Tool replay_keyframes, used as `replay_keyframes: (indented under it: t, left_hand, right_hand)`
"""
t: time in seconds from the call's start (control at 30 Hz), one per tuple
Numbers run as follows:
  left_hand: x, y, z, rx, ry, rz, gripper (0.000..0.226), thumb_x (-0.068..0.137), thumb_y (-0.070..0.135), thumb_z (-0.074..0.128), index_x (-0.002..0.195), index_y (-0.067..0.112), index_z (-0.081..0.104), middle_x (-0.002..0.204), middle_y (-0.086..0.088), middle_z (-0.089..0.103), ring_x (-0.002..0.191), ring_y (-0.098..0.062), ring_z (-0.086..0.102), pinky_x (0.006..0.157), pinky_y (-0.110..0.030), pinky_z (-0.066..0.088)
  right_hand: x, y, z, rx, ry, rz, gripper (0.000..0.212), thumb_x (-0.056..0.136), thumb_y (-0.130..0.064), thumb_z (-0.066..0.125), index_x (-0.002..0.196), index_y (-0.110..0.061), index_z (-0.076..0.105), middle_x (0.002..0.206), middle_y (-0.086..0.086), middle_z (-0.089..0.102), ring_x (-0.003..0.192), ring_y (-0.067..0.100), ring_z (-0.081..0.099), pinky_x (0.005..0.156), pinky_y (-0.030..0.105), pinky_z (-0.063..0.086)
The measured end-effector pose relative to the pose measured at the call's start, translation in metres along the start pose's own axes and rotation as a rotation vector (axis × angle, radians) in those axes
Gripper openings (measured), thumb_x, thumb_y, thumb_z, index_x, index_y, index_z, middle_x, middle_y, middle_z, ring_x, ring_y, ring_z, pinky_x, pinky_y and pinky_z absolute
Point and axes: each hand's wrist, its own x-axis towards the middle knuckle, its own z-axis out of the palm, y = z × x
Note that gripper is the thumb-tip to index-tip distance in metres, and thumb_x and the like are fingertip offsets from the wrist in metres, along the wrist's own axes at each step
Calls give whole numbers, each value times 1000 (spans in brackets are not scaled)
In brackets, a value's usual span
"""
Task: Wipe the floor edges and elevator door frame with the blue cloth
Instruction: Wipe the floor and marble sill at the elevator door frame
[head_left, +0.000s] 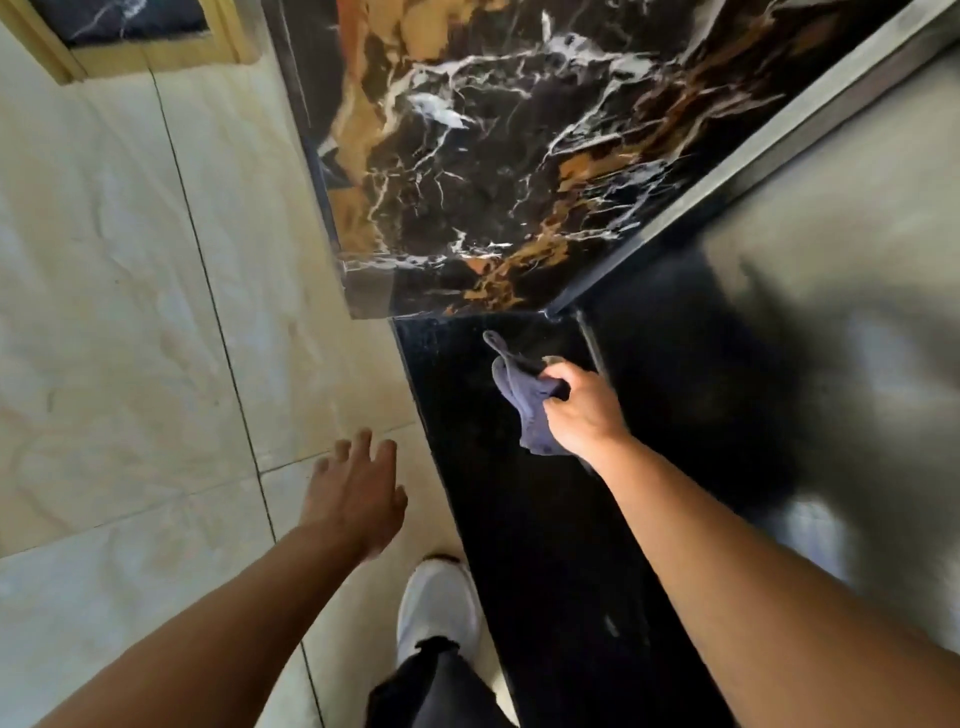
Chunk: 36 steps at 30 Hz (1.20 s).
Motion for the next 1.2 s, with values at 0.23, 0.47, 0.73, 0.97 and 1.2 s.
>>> replay_keyframes:
  t: [0.23, 0.47, 0.73, 0.97, 1.2]
  left_hand:
    - [63, -62, 88, 31, 232, 3, 69, 94, 57, 26, 150, 16, 27, 160, -16, 18, 145, -37, 22, 113, -54, 25]
    - [65, -64, 100, 19, 224, 8, 74, 92, 63, 16, 153, 22, 12, 163, -12, -3, 149, -34, -1, 117, -51, 7]
    - [66, -53, 102, 43, 224, -55, 81, 88, 64, 26, 152, 16, 11, 161, -19, -1, 147, -40, 3, 116, -57, 7]
    - [70, -40, 108, -33, 290, -87, 81, 82, 60, 39, 145, 9, 39, 156, -24, 23, 143, -45, 21, 114, -62, 16]
    - [69, -41, 113, -5, 361, -95, 83, 80, 59, 33, 138, 0, 45, 146, -32, 38, 133, -50, 33, 109, -64, 22]
  right_hand:
    - [93, 30, 74, -90, 243, -116, 34, 87, -9, 58, 118, -21, 65, 120, 11, 59, 107, 28, 59, 82, 24, 39]
    - [122, 44, 98, -300, -60, -33, 60, 92, -50, 52, 147, -36, 32, 160, 13, 18, 144, 39, 19, 116, 45, 24]
    - [138, 55, 124, -347, 83, 184, 82, 83, -80, 10, 151, -40, -11, 160, 10, -23, 146, 36, -19, 115, 59, -7]
    - [91, -39, 206, -408, 32, -244, 82, 88, -71, 26, 154, -30, -1, 161, 13, -17, 145, 39, -21, 112, 63, -12]
    - [91, -67, 218, -614, -182, -719, 63, 97, -58, 21, 154, -36, 5, 164, -5, -9, 148, 21, -17, 116, 54, -11]
